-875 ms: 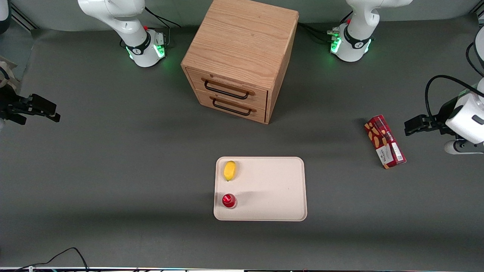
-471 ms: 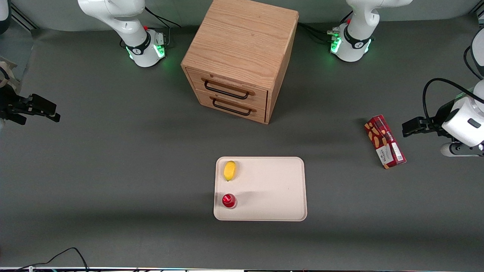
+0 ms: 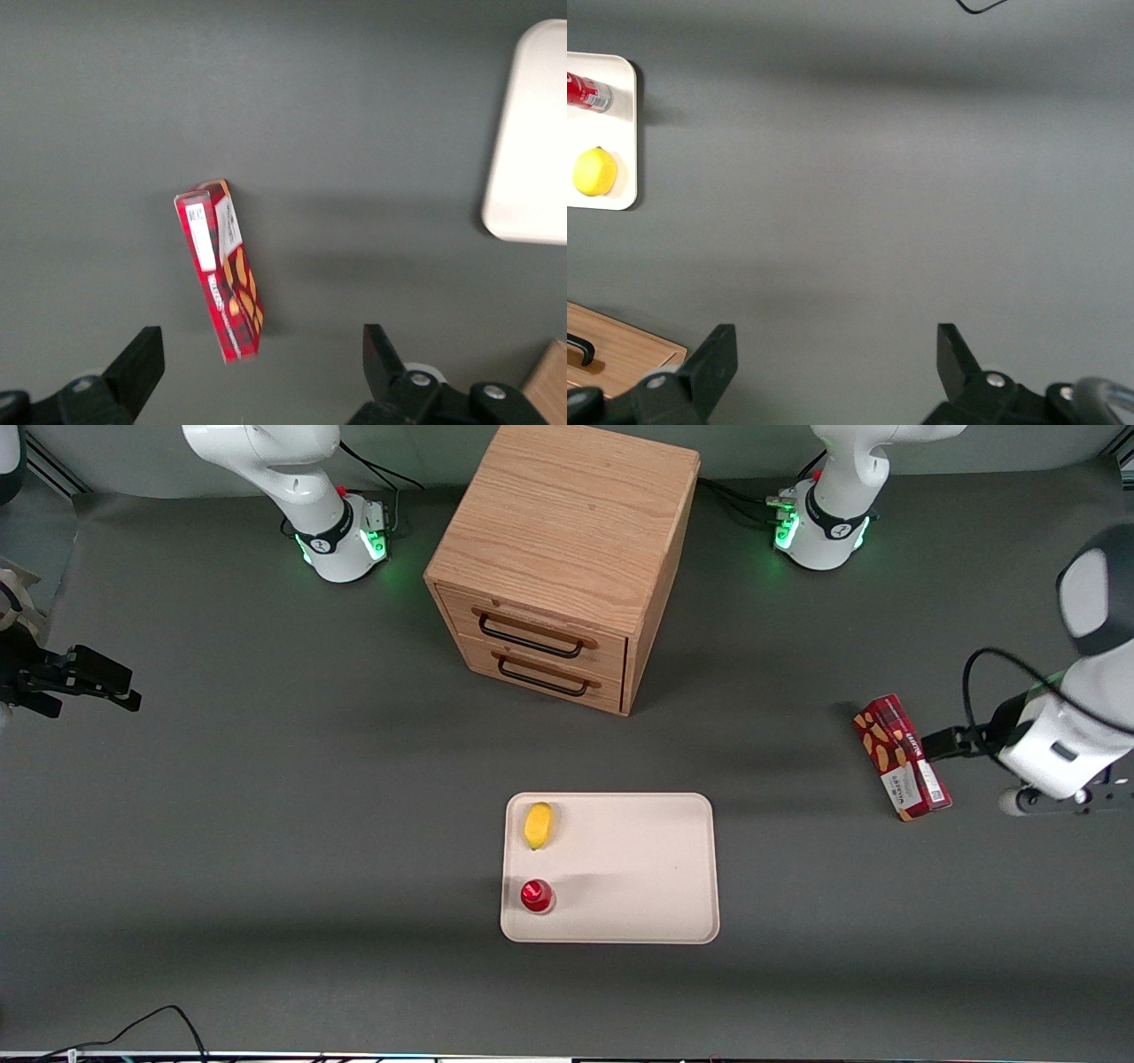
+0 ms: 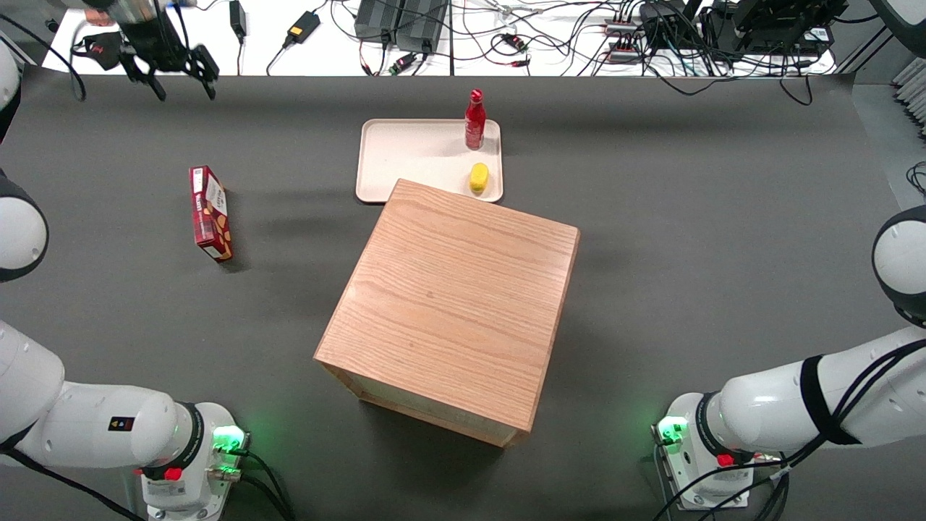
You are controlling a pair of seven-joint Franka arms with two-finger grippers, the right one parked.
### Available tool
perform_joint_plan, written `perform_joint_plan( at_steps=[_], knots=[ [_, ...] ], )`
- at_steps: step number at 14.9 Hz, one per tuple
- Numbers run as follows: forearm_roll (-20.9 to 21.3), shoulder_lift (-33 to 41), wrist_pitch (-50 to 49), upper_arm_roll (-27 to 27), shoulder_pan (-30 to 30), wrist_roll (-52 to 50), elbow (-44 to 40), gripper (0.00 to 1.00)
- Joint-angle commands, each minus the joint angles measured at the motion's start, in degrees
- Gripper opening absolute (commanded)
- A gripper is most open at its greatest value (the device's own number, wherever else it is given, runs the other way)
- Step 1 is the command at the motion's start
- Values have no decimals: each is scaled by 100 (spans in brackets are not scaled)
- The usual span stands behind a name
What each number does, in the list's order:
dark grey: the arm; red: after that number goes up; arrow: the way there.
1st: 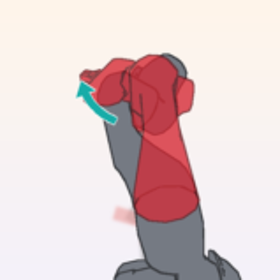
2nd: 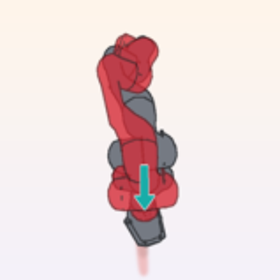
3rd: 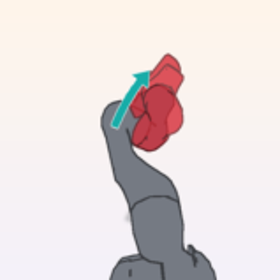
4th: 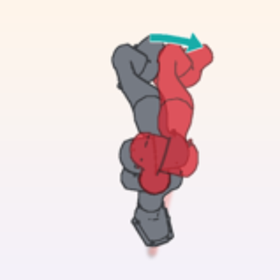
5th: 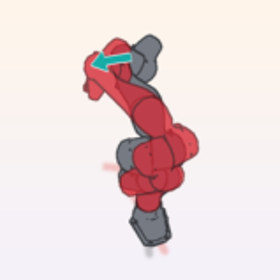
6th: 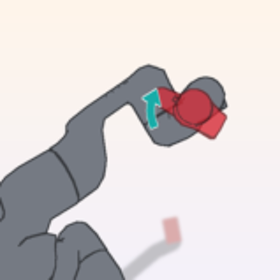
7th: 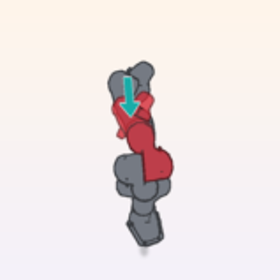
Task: Place red cookie box on tray
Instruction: 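Lower the open left gripper over the red cookie box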
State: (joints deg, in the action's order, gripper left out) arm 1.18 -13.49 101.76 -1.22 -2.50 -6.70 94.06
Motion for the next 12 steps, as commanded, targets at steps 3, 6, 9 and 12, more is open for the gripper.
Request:
perform_joint_plan(
  at_steps=[3,6,9,12],
  knots=[
    [31,109,2045,-405,47,-51,1779,100],
    [-13,109,3092,-554,65,-16,2632,100],
    [-22,92,4102,-590,74,28,3319,100],
    [-56,-75,4650,-599,74,90,3584,98]
  ],
)
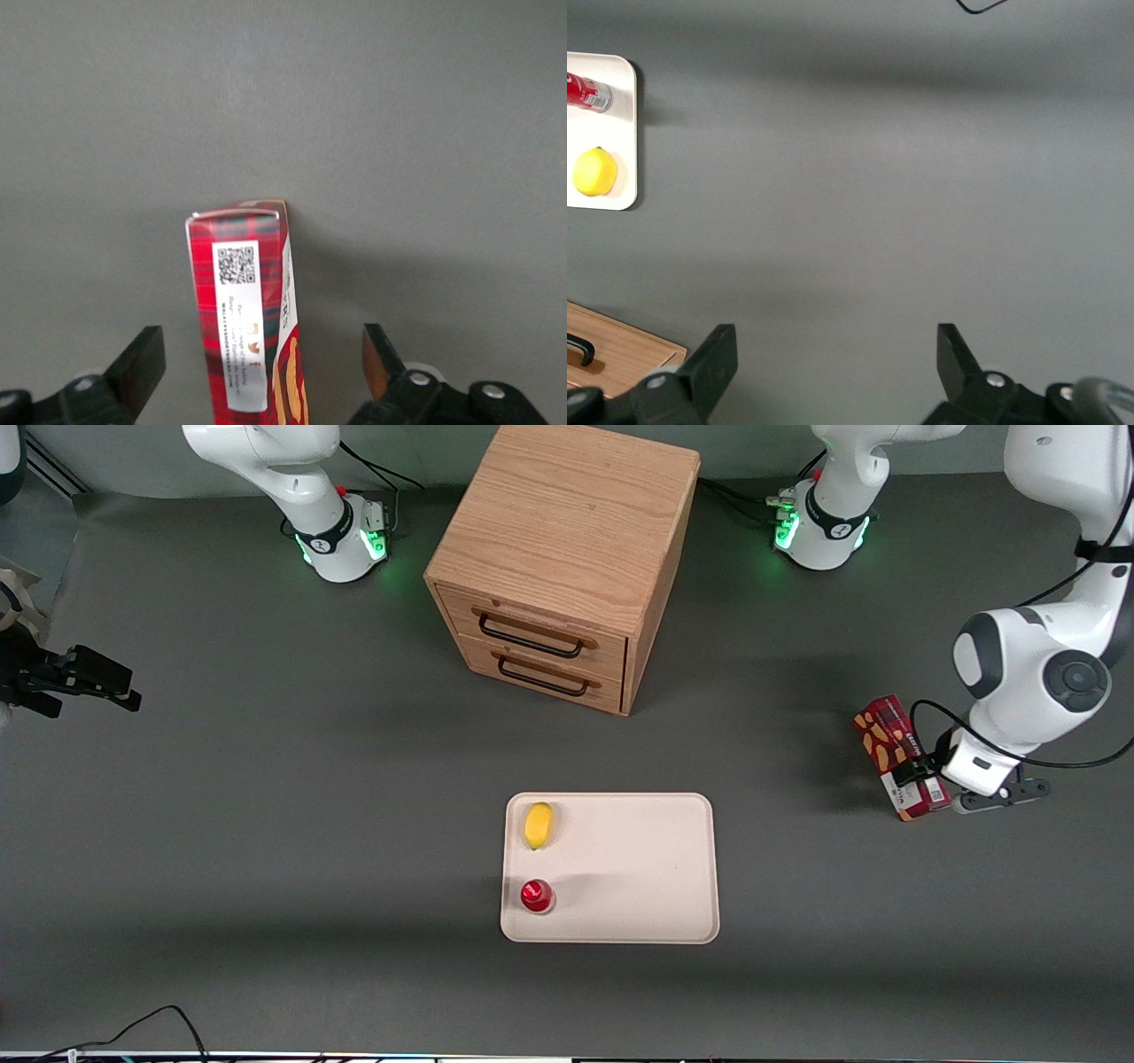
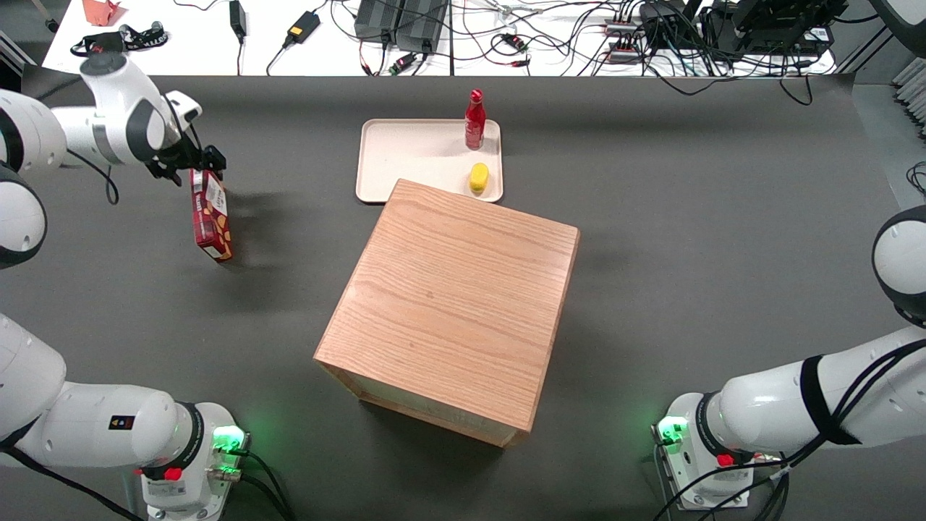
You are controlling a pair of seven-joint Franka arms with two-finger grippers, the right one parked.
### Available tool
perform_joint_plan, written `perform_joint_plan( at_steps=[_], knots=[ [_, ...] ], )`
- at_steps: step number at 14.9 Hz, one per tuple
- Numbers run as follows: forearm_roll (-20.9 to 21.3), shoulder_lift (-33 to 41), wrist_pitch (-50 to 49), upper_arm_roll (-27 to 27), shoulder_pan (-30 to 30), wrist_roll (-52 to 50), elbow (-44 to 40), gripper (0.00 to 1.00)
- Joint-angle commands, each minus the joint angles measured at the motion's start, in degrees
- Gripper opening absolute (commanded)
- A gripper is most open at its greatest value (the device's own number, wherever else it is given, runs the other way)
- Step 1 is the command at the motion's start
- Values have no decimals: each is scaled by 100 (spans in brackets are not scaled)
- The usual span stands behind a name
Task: Place red cookie box on tray
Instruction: 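Close the left gripper on the box end and lift it upright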
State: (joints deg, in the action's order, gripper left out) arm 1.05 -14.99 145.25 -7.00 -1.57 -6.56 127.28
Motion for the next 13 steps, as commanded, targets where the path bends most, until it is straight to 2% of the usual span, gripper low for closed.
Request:
perform_joint_plan(
  at_steps=[1,3,6,7,11,13],
  knots=[
    [-87,40,345,-21,-19,76,297,90],
    [-122,22,346,-21,-10,103,332,65],
    [-140,40,354,-21,-10,120,420,8],
    [-140,40,354,-21,-10,120,438,0],
    [-158,153,206,-12,-45,85,386,0],
    [-158,399,-188,-12,-106,41,237,0]
  ],
)
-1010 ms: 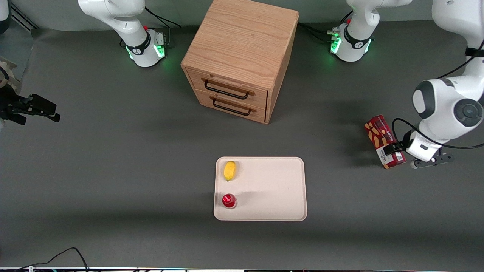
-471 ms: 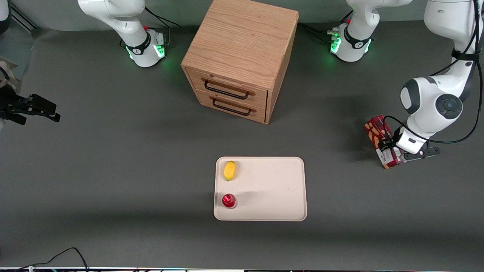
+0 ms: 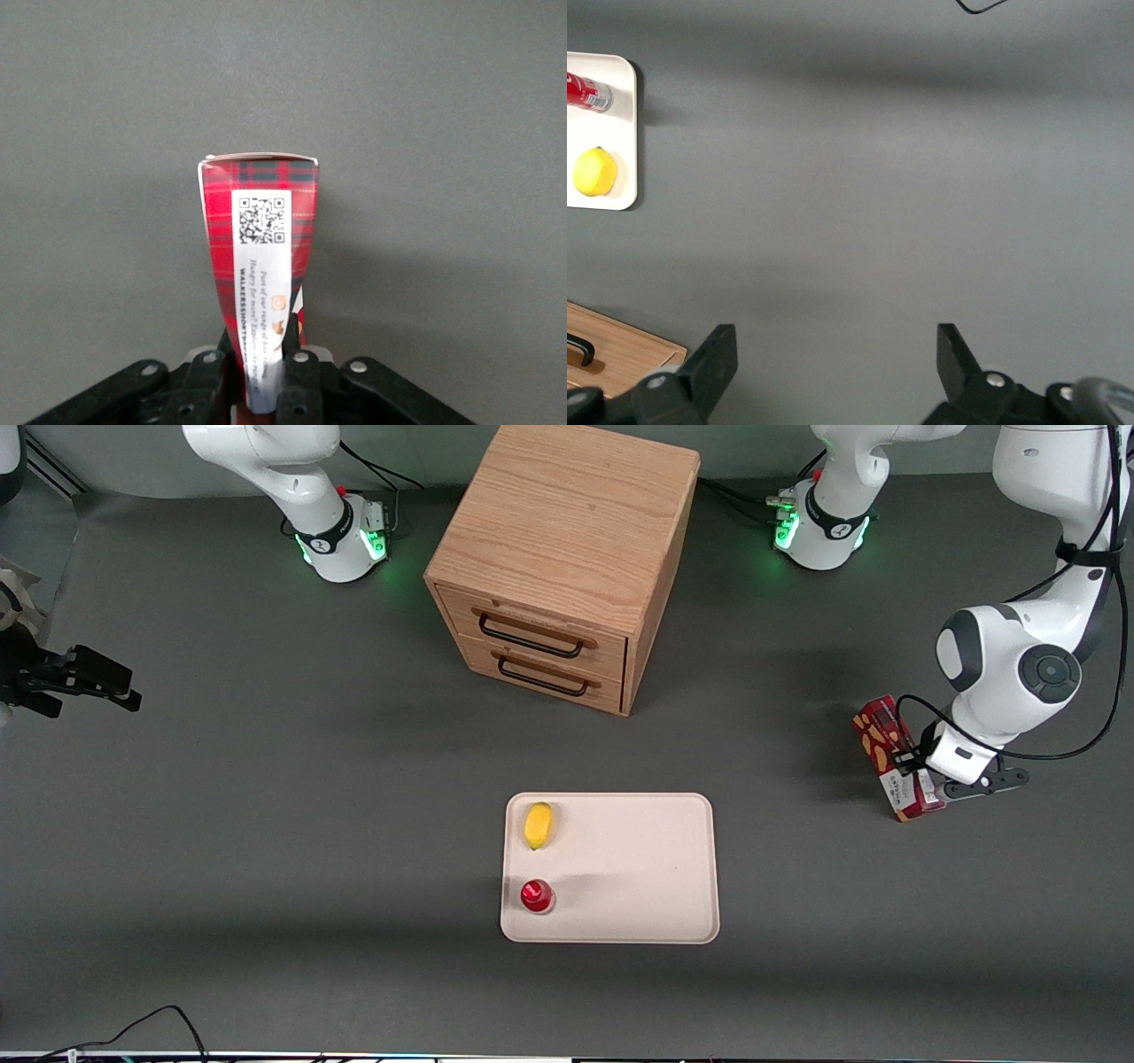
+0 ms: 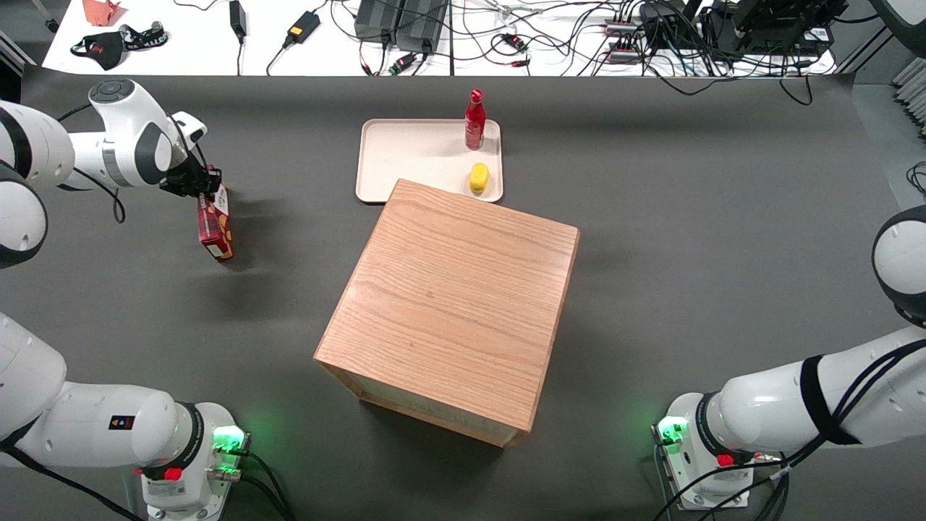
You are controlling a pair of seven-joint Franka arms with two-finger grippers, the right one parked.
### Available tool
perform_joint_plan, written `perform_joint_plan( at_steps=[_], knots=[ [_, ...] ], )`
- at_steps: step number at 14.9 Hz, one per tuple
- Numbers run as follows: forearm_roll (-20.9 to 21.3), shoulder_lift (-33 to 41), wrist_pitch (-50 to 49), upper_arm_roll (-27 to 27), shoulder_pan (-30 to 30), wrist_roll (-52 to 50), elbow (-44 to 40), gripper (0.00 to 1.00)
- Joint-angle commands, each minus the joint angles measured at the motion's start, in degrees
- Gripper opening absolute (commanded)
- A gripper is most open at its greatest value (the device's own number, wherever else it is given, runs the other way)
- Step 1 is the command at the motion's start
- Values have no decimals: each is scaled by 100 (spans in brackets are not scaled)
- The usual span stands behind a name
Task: Place red cookie box on tray
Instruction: 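Close the left gripper on the box end and lift it upright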
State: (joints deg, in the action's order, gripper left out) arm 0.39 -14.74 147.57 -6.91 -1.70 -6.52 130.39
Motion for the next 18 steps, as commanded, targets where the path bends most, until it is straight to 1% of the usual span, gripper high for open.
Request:
perform_joint_plan(
  at_steps=[1,3,6,7,9,11,12,15,18],
  knots=[
    [-92,488,-865,-12,-137,37,-310,0],
    [-92,612,-2181,-3,-217,45,-1212,0],
    [-92,569,-4300,14,-357,81,-3083,0],
    [-92,543,-4828,14,-401,46,-3637,0],
    [-100,499,-5525,58,-506,2,-4466,0],
    [-118,411,-5773,198,-577,-138,-4916,0],
    [-127,341,-5774,329,-595,-348,-5013,0],
    [-329,-45,-5722,909,-604,-1366,-5303,0],
    [-329,-773,-5651,1541,-604,-2571,-5891,0]
  ],
)
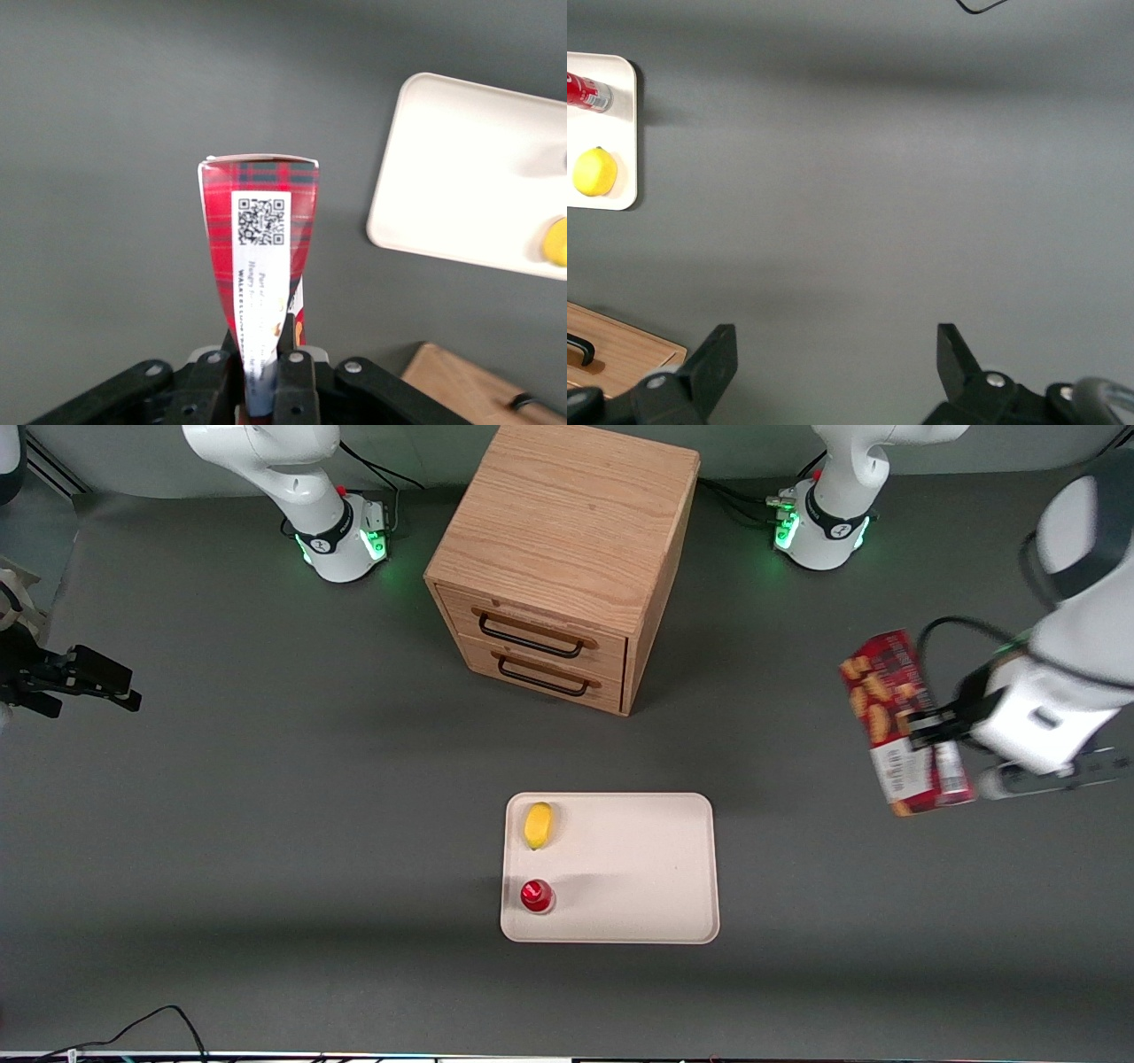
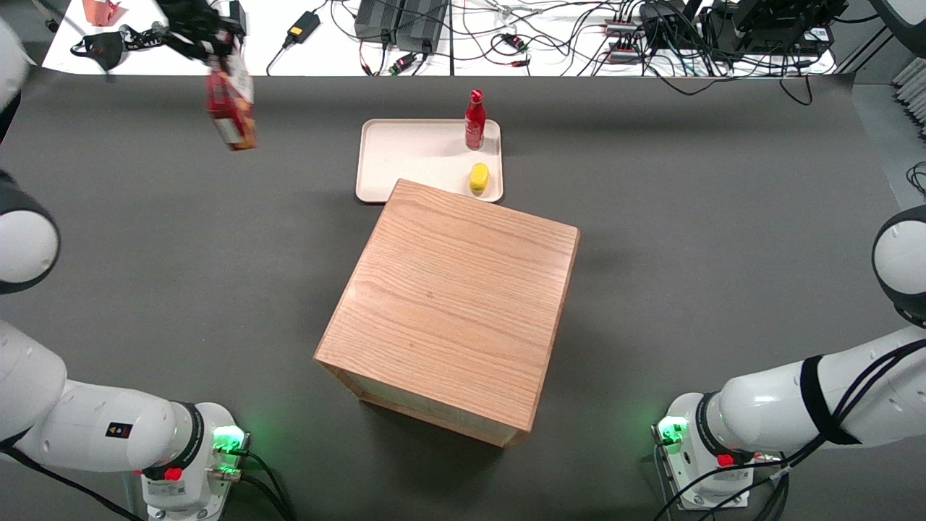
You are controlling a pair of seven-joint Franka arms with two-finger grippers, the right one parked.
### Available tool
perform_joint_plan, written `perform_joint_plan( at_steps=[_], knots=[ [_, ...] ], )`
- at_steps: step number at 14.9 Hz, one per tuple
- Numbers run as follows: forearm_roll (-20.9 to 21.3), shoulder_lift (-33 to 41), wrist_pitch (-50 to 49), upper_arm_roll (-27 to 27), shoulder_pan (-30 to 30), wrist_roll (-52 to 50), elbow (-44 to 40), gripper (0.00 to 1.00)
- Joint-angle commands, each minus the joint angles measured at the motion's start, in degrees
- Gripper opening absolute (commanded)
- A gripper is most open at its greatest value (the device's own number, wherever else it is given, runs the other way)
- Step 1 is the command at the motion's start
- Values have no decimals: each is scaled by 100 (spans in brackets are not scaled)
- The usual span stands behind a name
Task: Place red cookie box on tray
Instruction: 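Carry the held box over the white tray beside the yellow object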
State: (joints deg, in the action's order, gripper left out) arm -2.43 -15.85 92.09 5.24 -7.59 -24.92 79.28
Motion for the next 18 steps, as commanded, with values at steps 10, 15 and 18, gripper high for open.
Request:
perform_joint_plan(
  at_steps=[10,15,18],
  knots=[
    [743,-2659,2513,697,-1034,-2421,-1240,0],
    [1147,-3178,3104,697,-1131,-2395,-1117,0],
    [1236,-3293,3893,662,-1104,-2395,-705,0]
  ],
)
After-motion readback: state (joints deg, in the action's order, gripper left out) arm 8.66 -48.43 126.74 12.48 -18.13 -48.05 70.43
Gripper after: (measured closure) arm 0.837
